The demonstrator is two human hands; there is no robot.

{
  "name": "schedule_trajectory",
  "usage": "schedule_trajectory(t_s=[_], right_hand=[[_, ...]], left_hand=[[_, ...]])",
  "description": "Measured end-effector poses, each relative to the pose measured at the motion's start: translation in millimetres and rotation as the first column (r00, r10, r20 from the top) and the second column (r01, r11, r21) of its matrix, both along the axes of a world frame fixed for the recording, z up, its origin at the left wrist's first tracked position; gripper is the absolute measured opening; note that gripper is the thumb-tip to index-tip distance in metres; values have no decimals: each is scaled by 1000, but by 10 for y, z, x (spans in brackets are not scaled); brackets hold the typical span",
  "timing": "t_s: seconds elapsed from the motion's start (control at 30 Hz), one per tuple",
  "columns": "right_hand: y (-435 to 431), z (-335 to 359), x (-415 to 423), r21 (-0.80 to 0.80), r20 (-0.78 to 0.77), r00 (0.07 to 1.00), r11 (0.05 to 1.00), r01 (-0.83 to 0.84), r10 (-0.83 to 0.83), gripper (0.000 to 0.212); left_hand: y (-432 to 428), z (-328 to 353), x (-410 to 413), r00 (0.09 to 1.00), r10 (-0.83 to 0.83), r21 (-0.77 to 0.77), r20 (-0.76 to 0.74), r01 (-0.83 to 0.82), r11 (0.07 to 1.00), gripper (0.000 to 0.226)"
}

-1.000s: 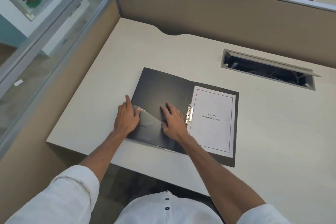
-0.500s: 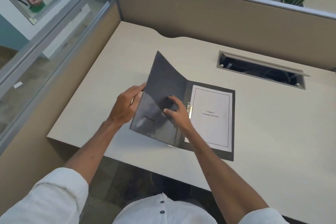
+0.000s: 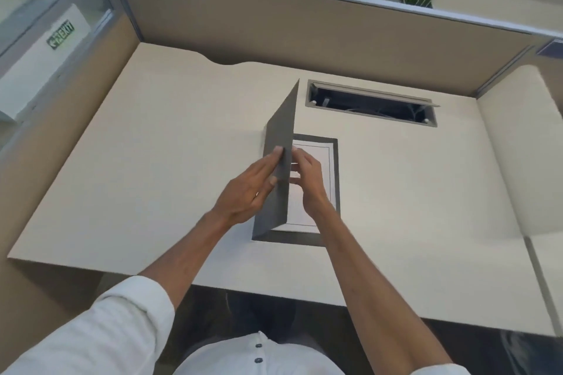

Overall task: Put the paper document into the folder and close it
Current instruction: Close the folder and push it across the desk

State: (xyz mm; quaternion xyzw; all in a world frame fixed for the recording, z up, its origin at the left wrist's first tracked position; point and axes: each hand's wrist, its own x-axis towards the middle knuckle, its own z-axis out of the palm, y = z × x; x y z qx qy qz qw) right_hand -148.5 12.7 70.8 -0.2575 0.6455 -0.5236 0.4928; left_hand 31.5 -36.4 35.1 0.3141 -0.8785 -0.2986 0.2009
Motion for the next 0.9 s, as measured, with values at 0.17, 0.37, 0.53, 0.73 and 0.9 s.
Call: schedule_trajectory(t_s=[0.17,0.37,0.53,0.73,0.9], right_hand=[[251,-72,-535,130,104,992,990,60,-73,59],[519,-273,-881,254,-107,977,945,208,-186,28],[725,-444,-907,341,-386,918,912,227,-85,54],[818,-673,-823,464,-683,646,886,22,341,57],[833,-757,-819,526,-739,459,848,-62,492,65]], left_hand=[[134,-122,-324,990,-43,45,137,37,998,61],[189,-323,-518,921,-87,168,380,24,986,63],[242,-488,-521,852,-44,116,522,-20,993,67],[252,-587,-534,804,-18,75,595,-34,997,72],[278,-644,-545,772,-8,55,635,-35,998,79]])
